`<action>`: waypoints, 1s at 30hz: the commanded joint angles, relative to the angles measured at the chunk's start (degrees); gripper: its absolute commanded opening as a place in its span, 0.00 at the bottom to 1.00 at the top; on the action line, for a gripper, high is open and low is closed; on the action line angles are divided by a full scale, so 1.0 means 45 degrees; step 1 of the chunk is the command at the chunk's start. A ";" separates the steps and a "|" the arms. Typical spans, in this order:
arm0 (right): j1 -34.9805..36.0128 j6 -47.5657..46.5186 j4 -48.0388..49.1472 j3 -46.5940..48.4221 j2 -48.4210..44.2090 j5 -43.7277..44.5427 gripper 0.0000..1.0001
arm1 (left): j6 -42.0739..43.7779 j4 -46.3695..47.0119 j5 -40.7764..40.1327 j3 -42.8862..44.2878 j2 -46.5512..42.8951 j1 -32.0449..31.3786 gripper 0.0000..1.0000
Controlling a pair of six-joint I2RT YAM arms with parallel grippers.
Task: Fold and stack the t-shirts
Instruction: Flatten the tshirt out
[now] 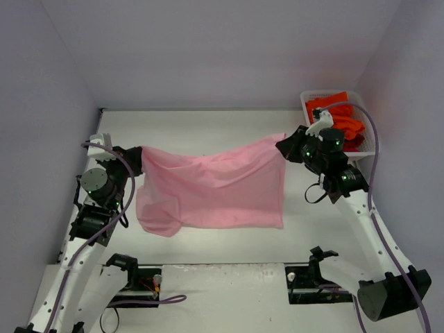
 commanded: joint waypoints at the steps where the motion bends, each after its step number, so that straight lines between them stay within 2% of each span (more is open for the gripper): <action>1: 0.0179 -0.0219 0.0422 0.1007 -0.0735 0.0056 0.00 | 0.0070 0.0180 0.1068 0.1199 -0.0284 0.0027 0.00; 10: 0.0433 -0.0689 0.0422 0.2022 -0.1302 -0.0334 0.00 | -0.0028 -0.0854 0.2534 0.2878 -0.0831 0.0027 0.00; 20: 0.0550 -0.0669 0.0051 0.3017 -0.2435 -0.0608 0.00 | 0.0186 -0.2553 0.3003 0.4694 -0.1964 0.0027 0.00; 30: 0.0531 -0.0650 -0.0241 0.4287 -0.3782 -0.1175 0.00 | -0.0183 -0.3219 0.3725 0.5926 -0.2745 0.0027 0.00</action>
